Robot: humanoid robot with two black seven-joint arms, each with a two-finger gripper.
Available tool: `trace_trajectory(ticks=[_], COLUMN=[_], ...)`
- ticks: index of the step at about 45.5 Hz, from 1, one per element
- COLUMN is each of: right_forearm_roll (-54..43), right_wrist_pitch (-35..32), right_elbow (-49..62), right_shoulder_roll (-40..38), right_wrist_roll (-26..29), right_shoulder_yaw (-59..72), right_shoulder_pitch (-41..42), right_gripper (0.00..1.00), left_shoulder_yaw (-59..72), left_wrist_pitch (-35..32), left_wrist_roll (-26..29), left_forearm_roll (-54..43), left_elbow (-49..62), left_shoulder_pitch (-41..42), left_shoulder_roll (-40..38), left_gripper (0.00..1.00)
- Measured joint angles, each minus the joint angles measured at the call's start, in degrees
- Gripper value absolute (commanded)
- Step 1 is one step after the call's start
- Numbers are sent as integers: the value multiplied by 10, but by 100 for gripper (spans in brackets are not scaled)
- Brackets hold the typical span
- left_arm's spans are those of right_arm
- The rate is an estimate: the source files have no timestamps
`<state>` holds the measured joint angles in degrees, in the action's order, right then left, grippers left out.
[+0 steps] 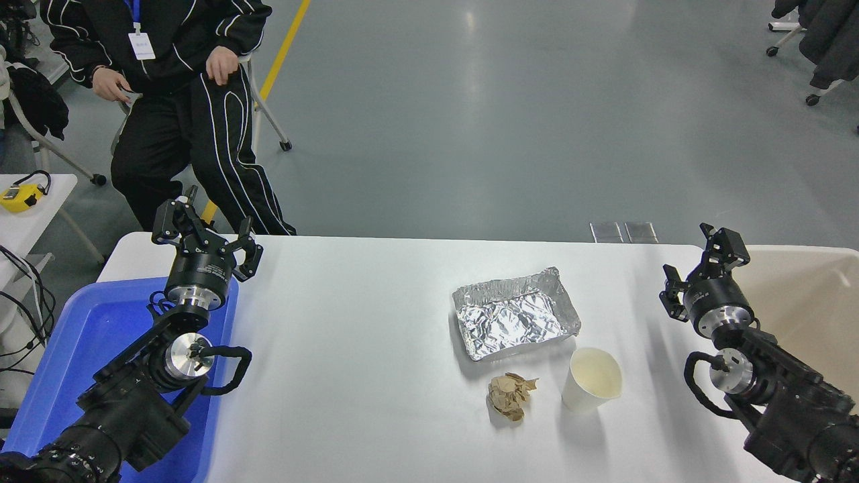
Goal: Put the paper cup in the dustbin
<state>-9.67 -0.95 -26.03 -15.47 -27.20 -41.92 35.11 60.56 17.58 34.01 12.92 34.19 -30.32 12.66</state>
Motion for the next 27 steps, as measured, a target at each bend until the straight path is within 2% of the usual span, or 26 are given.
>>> trace_trajectory(ticks=[27], right_forearm_roll=[1], right_wrist_pitch=[-2], right_elbow=[3], right_shoulder_roll=[-2], right_wrist_roll=[0], right_shoulder_yaw=[-1], right_shoulder_pitch=[8], right_gripper=[99], left_shoulder_yaw=[0], left_wrist_pitch=[0], left_wrist_roll=[0], left_forearm_roll=[0], left_elbow=[0], left_shoulder_pitch=[0], left_shoulder_roll=[0], left_gripper=[100])
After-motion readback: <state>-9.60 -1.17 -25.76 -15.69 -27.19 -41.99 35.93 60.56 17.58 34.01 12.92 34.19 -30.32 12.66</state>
